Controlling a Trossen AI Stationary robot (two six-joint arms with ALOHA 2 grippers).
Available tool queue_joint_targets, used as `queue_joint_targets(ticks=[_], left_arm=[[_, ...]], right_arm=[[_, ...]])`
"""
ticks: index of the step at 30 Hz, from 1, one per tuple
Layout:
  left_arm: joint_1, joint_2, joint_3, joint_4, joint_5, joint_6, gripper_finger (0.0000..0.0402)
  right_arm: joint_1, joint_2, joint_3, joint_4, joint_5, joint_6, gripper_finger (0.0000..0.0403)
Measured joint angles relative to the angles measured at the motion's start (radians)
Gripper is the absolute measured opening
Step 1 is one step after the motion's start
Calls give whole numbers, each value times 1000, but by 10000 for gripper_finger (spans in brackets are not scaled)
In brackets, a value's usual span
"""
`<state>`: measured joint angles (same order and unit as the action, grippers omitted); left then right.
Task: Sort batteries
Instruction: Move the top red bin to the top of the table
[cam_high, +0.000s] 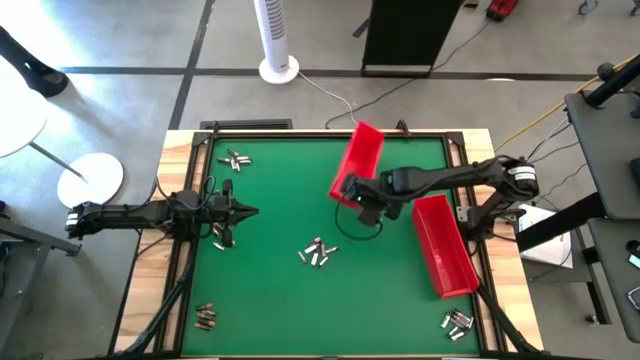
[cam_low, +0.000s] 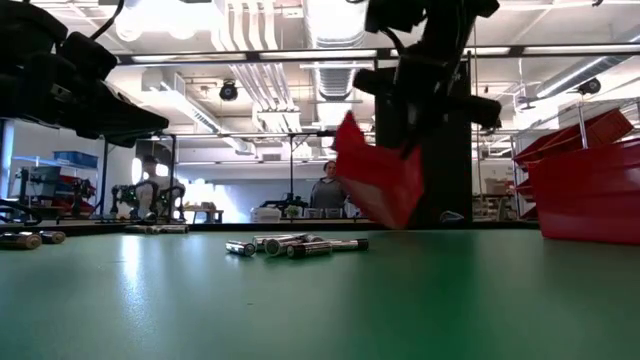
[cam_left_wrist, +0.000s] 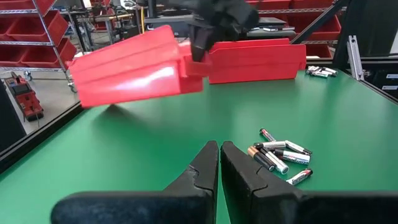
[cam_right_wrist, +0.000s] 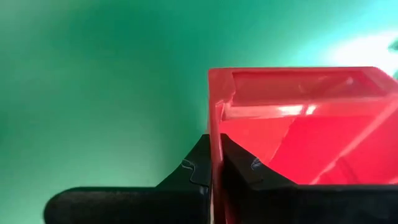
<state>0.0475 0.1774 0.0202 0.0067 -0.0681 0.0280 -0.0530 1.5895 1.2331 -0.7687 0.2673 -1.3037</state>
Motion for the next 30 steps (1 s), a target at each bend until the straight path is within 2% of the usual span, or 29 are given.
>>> queue_joint_targets(ticks=[3, 12, 20, 24, 30], left_arm=[[0, 0, 0, 0, 0, 0, 0], [0, 0, 0, 0, 0, 0, 0], [0, 0, 0, 0, 0, 0, 0], [0, 0, 0, 0, 0, 0, 0], [0, 0, 0, 0, 0, 0, 0]], right_arm=[[52, 31, 6, 102, 20, -94, 9], [104, 182, 145, 182, 25, -315, 9], [101, 339, 296, 176, 30, -312, 9], [103, 408, 362, 169, 107, -247, 12], [128, 457, 434, 53, 126, -224, 13]])
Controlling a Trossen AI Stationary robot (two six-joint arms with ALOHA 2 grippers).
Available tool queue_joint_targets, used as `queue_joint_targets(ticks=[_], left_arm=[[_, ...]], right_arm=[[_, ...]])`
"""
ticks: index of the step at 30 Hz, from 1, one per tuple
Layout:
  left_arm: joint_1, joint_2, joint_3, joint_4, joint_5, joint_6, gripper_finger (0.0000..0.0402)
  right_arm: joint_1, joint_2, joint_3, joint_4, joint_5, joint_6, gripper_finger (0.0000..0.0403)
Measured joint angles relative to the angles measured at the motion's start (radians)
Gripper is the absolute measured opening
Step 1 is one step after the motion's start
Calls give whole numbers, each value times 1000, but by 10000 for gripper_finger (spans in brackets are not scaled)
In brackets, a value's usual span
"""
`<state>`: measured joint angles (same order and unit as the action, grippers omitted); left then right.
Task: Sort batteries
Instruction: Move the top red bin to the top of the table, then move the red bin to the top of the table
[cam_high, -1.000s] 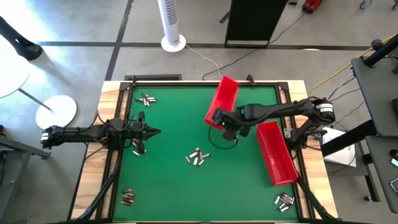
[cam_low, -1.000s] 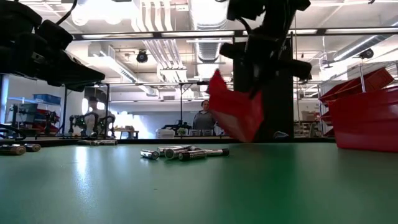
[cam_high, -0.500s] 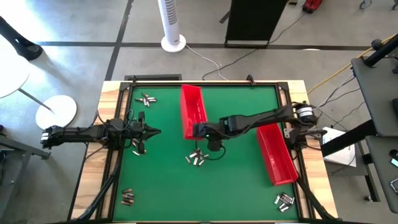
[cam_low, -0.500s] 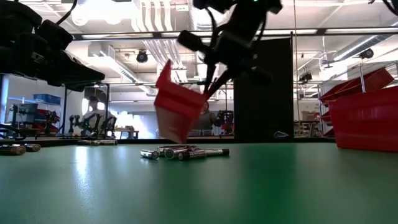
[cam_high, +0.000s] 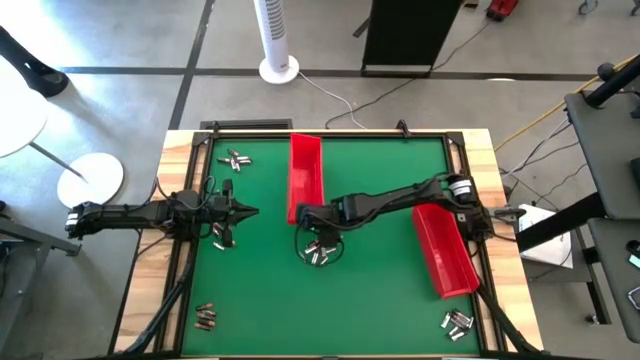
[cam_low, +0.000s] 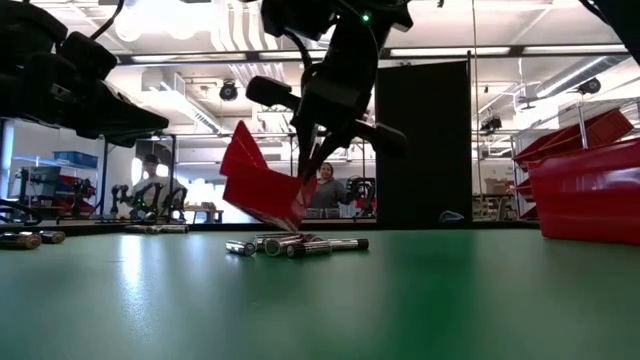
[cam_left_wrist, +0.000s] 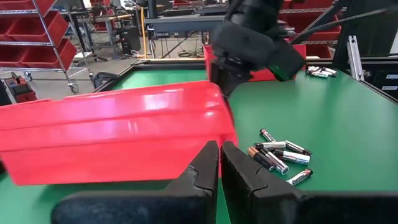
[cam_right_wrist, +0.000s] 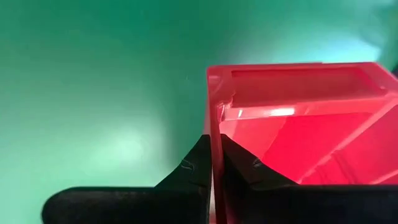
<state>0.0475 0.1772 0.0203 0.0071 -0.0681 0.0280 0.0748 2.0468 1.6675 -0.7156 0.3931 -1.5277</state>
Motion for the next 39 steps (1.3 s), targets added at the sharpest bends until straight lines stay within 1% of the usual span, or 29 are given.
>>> queue_joint_targets(ticks=[3, 5, 10, 13, 18, 25, 28, 30, 33, 36, 39], left_arm=[[0, 0, 0, 0, 0, 0, 0], [0, 0, 0, 0, 0, 0, 0], [0, 1, 0, 0, 0, 0, 0], [0, 2, 0, 0, 0, 0, 0], [0, 2, 0, 0, 0, 0, 0], [0, 2, 0, 0, 0, 0, 0], [0, 3, 0, 0, 0, 0, 0], [0, 3, 0, 1, 0, 0, 0], [0, 5, 0, 3, 0, 0, 0], [0, 6, 0, 3, -1, 0, 0], [0, 6, 0, 4, -1, 0, 0]], right_arm=[[2, 20, 27, -26, 0, 55, 17], [1, 30, 45, -43, 1, 75, 29], [6, 34, 69, -51, 0, 91, 85], [7, 35, 74, -54, -8, 139, 118], [8, 29, 76, -58, -17, 210, 157], [58, -55, 76, -113, -14, 288, 185], [91, -112, 76, -142, 7, 388, 193], [108, -152, 76, -175, 16, 511, 196], [122, -213, 76, -230, 26, 811, 199], [126, -275, 76, -306, 27, 1214, 199], [126, -336, 76, -428, 27, 1658, 199]])
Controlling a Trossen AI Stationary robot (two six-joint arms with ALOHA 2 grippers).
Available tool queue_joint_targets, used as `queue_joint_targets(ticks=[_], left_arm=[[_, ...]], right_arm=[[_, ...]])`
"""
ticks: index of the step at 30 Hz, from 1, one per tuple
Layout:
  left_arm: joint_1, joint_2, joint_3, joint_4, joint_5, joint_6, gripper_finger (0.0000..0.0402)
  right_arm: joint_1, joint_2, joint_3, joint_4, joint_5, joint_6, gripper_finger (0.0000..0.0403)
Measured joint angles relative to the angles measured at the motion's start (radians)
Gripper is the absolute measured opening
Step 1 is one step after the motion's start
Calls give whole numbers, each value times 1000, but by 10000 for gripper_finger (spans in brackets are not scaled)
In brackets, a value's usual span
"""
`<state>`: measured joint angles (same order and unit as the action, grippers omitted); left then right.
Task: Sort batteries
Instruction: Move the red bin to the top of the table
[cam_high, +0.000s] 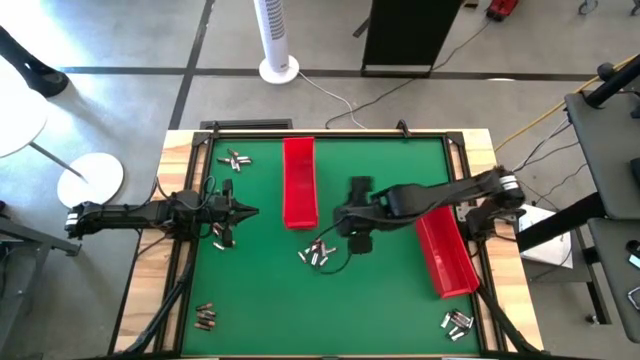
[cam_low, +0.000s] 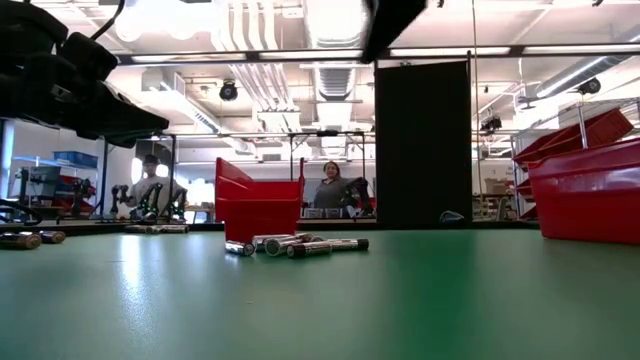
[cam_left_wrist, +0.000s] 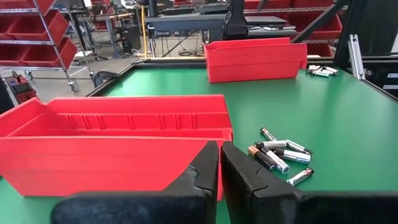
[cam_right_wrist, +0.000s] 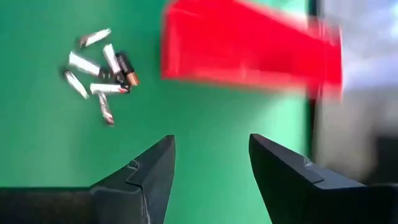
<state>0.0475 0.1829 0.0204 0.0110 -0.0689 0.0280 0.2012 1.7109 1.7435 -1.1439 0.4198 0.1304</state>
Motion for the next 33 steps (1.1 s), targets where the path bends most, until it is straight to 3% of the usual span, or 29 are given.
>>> queue_joint_targets(ticks=[4, 9, 21, 33], left_arm=[[0, 1, 0, 0, 0, 0, 0], [0, 1, 0, 1, 0, 0, 0], [0, 5, 0, 4, 0, 0, 0], [0, 6, 0, 3, 0, 0, 0]], right_arm=[[0, -63, -5, -219, -1, 474, 199], [2, -121, -71, -397, -74, 782, 199], [5, -240, -459, -411, -344, 1036, 199], [6, -447, -755, -190, -444, 1197, 199]])
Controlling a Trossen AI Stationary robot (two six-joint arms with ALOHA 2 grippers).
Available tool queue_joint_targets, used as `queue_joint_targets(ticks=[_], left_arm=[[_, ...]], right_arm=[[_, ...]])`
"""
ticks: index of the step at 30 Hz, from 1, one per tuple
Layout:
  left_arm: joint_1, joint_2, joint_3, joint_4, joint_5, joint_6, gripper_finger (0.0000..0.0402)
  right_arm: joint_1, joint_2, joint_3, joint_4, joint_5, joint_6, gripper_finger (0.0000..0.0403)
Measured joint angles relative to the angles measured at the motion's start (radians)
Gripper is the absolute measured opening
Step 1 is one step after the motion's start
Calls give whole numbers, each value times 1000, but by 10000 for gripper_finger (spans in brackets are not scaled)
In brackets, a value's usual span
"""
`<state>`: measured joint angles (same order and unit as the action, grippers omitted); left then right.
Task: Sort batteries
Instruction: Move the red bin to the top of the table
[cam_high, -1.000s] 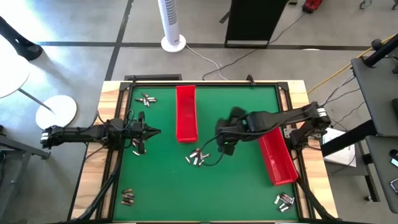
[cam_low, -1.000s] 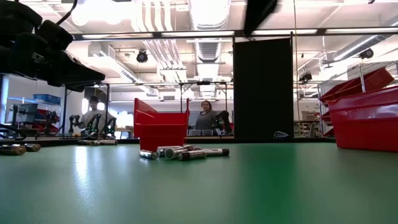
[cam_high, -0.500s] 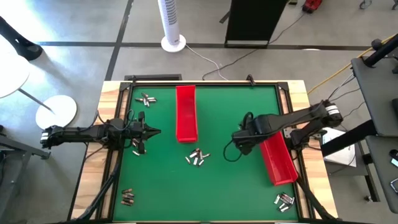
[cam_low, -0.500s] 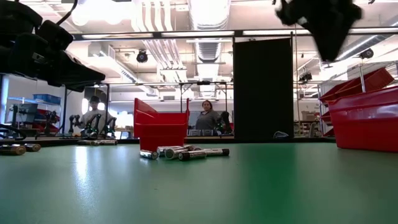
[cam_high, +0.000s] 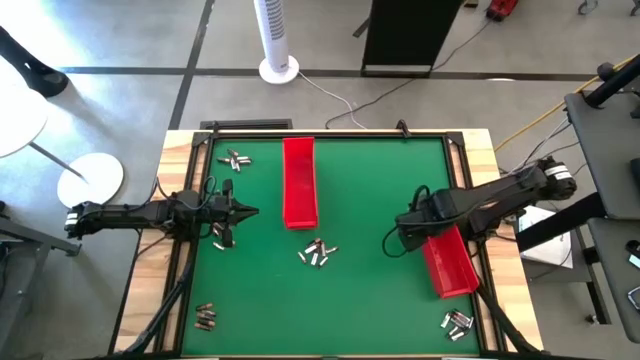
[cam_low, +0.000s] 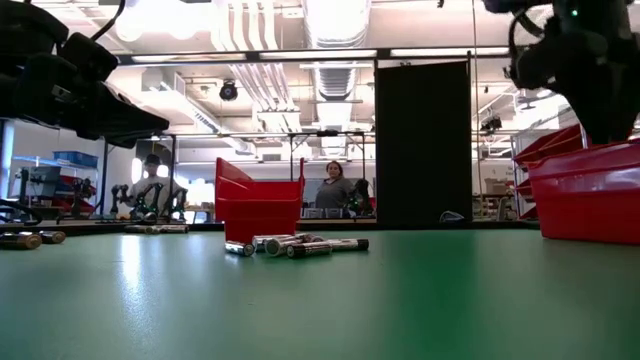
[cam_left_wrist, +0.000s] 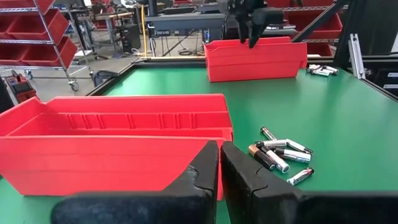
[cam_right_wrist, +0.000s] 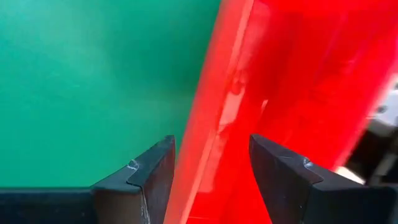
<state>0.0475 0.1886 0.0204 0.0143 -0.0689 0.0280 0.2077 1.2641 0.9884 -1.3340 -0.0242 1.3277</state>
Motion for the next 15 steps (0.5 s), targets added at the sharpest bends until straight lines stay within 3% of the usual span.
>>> queue_joint_targets(ticks=[7, 15], left_arm=[[0, 0, 0, 0, 0, 0, 0], [0, 0, 0, 0, 0, 0, 0]], right_arm=[[0, 2, -115, 137, -34, 64, 170], [1, 8, -128, 185, -58, 40, 39]])
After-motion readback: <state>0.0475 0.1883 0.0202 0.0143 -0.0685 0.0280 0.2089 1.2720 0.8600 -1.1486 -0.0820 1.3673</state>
